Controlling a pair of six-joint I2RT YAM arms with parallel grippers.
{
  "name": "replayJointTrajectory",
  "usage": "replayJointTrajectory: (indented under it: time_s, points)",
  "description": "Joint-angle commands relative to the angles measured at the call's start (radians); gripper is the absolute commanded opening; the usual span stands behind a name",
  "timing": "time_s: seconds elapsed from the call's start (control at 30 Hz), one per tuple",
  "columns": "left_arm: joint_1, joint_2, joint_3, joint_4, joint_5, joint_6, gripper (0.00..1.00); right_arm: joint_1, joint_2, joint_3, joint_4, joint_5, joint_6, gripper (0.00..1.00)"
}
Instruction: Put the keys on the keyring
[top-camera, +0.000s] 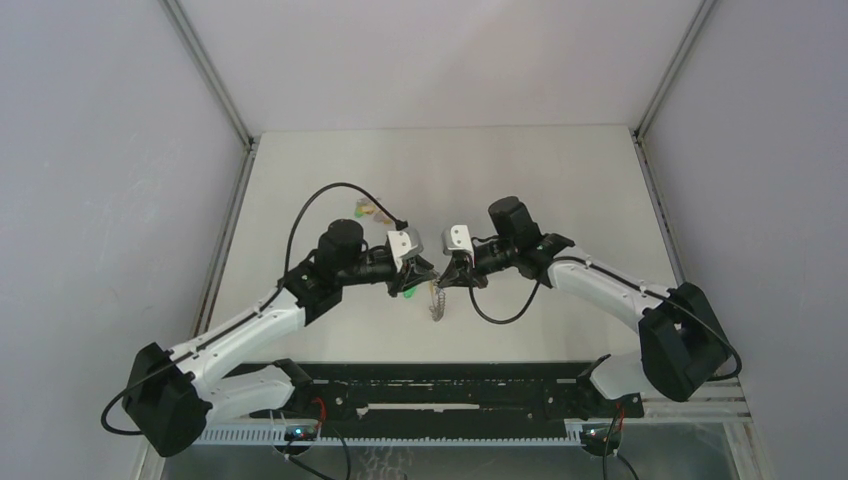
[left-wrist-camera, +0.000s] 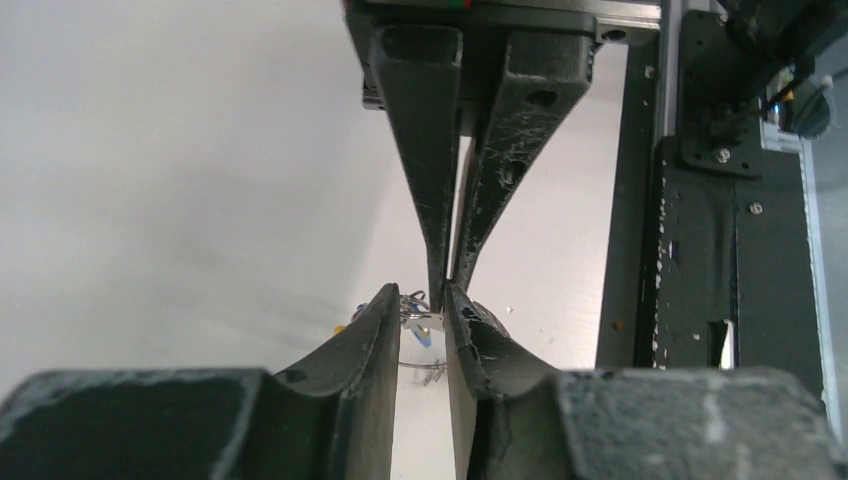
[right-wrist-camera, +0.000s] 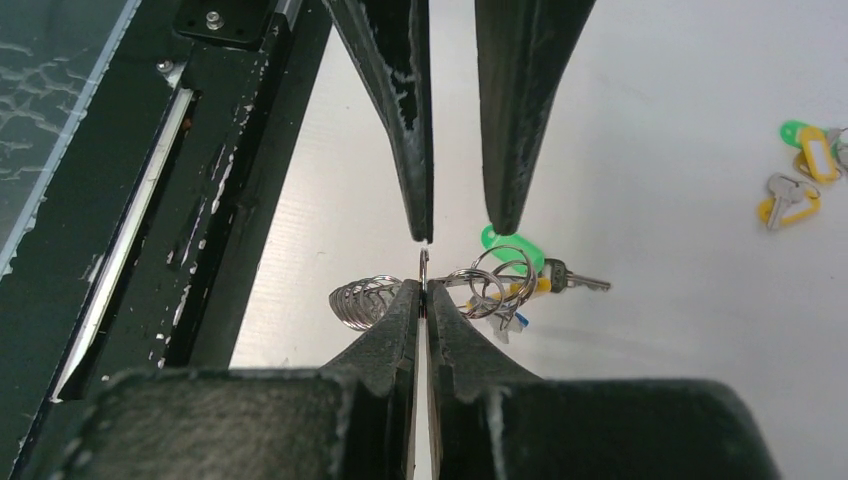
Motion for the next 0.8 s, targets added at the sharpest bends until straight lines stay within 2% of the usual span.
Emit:
replayJointTrajectory:
  time_s: [0.0, 0.23, 0.47, 0.77]
  points:
    - [-0.004, -0.050, -0.039, 0.112, -0.070, -0.042, 0.30, 0.004, -0.083, -0.003, 0.019, 0.020, 0.009, 0.00]
    - [-0.005, -0.074, -0.089, 0.168, -0.231, -0.112, 0.43, -0.034, -0.204, -0.077, 0.046, 0.068, 0.047, 0.00]
    - [-0.005, -0.059, -0.114, 0.171, -0.411, -0.230, 0.49, -0.064, -0.324, -0.233, 0.219, 0.127, 0.152, 0.00]
    - [-0.005, 0.127, -0.009, -0.023, -0.511, -0.284, 0.49, -0.074, -0.449, -0.408, 0.433, 0.200, 0.319, 0.00]
